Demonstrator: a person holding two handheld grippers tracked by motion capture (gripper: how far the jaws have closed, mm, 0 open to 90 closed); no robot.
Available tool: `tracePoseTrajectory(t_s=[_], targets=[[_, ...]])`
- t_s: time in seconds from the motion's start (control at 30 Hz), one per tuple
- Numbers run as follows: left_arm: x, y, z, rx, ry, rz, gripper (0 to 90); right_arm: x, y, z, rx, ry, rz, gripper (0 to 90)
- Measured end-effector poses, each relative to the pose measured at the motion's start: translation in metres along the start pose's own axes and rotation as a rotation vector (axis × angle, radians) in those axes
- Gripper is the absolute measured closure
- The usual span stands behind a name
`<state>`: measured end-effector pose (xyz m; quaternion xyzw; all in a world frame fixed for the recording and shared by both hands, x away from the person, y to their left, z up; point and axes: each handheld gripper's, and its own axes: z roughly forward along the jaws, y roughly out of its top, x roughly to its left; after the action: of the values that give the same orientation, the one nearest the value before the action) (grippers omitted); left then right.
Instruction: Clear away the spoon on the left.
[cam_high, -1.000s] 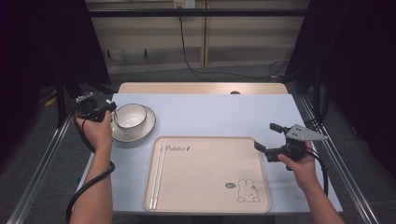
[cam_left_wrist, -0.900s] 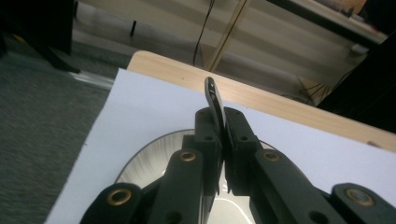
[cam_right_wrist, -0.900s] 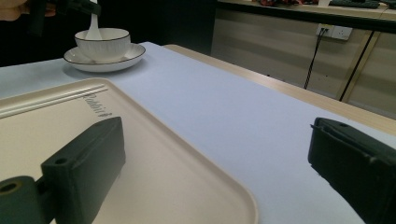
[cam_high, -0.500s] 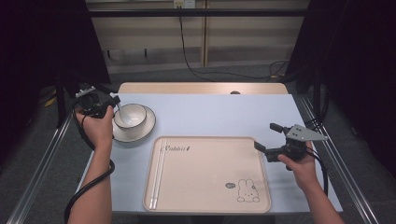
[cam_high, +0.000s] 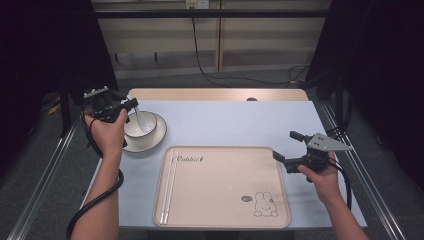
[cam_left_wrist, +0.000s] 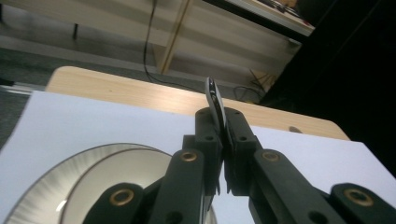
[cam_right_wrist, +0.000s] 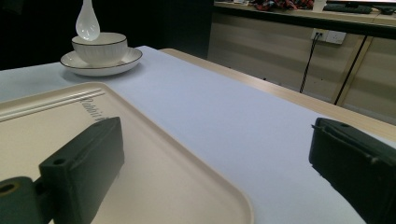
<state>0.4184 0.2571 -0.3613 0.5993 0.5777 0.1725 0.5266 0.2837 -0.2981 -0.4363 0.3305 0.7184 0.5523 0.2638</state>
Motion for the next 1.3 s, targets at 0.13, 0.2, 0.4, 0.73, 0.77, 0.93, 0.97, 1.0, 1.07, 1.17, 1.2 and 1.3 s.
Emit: tracePoseTrajectory(t_s=[0.13, 0.2, 0.4, 0.73, 0.77, 0.93, 0.97, 1.0, 1.07, 1.17, 1.2, 1.3], targets=[[-0.008, 0.000, -0.001, 0.012, -0.040, -0.002, 86.1, 0.000, 0.000, 0.000, 0.000, 0.002, -0.001, 2.5], [-0.011, 0.000, -0.001, 0.027, -0.049, 0.008, 86.1, 0.001, 0.000, 0.001, -0.001, -0.002, 0.002, 2.5], [-0.019, -0.005, 0.002, 0.068, -0.088, 0.005, 86.1, 0.001, 0.000, 0.000, -0.007, -0.005, 0.000, 2.4], [-0.029, -0.017, 0.008, 0.141, -0.156, -0.014, 86.1, 0.001, 0.000, 0.001, 0.003, 0.001, 0.006, 2.2], [-0.029, -0.019, 0.008, 0.153, -0.165, -0.012, 86.1, 0.001, 0.000, 0.001, -0.001, -0.005, 0.005, 2.2], [-0.034, -0.026, 0.011, 0.191, -0.194, -0.018, 86.1, 0.001, 0.000, 0.001, 0.002, 0.011, -0.001, 2.4], [-0.035, -0.027, 0.011, 0.196, -0.195, -0.024, 86.1, 0.002, 0.000, 0.002, 0.000, 0.004, -0.007, 2.3], [-0.037, -0.029, 0.012, 0.207, -0.202, -0.021, 86.1, 0.003, 0.000, 0.002, -0.005, 0.001, -0.004, 2.4], [-0.040, -0.032, 0.012, 0.219, -0.213, -0.016, 86.1, 0.003, 0.000, 0.002, -0.006, 0.006, -0.004, 2.4], [-0.045, -0.035, 0.013, 0.234, -0.223, -0.005, 86.1, 0.003, 0.000, 0.002, 0.001, 0.012, 0.001, 2.4], [-0.047, -0.037, 0.013, 0.239, -0.225, -0.003, 86.1, 0.003, 0.000, 0.002, 0.003, 0.013, 0.000, 2.4], [-0.050, -0.042, 0.015, 0.267, -0.236, 0.019, 86.1, 0.003, 0.000, 0.002, -0.001, 0.013, -0.003, 2.5]])
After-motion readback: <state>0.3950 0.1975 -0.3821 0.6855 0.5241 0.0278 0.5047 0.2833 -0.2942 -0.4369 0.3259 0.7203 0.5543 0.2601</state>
